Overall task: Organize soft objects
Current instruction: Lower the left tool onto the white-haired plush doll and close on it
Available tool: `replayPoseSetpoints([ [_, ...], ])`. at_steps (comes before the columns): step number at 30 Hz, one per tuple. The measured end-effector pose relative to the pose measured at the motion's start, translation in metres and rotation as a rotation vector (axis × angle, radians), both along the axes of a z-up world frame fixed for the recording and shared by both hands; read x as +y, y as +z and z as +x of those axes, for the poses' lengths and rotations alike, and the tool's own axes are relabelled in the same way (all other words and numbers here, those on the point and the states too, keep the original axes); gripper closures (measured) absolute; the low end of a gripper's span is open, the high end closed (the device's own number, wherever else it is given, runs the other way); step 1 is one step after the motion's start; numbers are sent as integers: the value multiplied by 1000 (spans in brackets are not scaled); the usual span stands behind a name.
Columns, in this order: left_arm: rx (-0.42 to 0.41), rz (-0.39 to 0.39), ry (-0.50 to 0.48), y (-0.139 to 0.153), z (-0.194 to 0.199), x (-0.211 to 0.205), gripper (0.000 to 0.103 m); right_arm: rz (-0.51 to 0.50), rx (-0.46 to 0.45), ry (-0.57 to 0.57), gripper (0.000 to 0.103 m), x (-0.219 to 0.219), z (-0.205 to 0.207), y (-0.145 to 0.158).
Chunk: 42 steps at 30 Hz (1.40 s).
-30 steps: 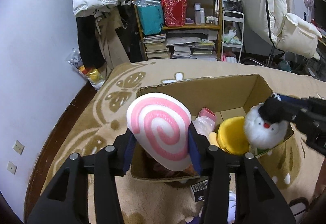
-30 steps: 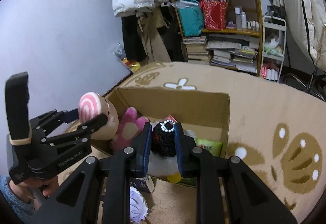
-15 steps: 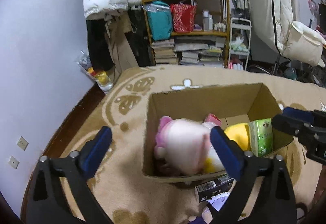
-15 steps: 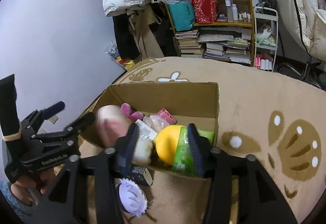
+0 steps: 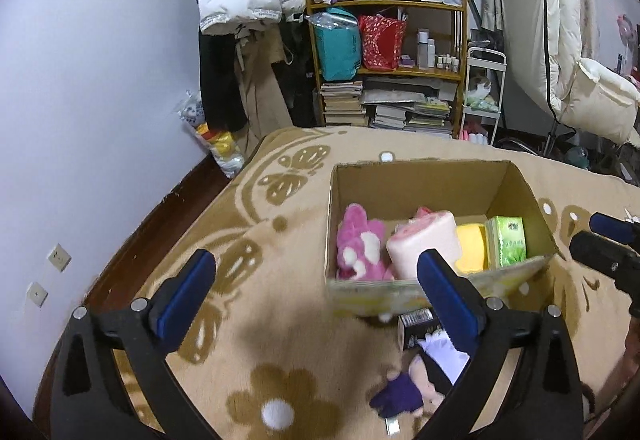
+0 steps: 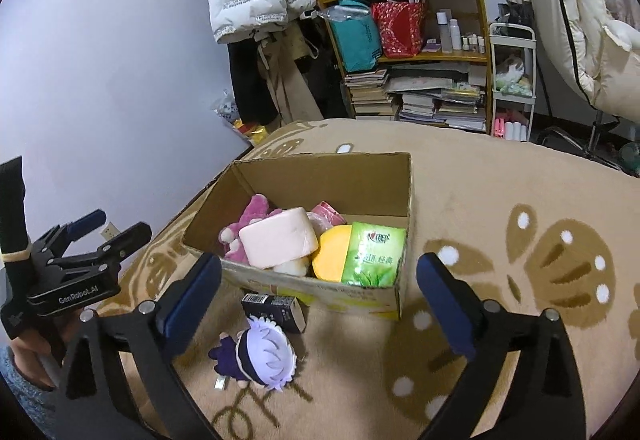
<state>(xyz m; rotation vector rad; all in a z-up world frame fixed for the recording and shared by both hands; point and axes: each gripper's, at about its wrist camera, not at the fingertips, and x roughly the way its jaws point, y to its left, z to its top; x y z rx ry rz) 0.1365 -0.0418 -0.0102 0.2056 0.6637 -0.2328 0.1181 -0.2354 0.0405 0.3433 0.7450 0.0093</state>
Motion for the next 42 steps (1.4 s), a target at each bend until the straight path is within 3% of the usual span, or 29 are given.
replayPoseSetpoints([
  [6, 34, -16, 6, -3, -23, 8, 3, 2, 4, -3, 0, -1, -16, 2],
  [14, 137, -42, -7, -17, -41, 7, 3, 16, 6, -21, 0, -4, -34, -7],
  [25, 207, 25, -54, -48, -50, -12, 3, 52, 55, -37, 0, -10, -36, -36],
  [30, 230, 92, -89, -63, -46, -24, 3, 53, 72, -30, 0, -10, -32, -46],
  [42, 287, 119, -164, -92, -40, -52, 3, 66, 134, -36, 0, -16, -15, -76],
])
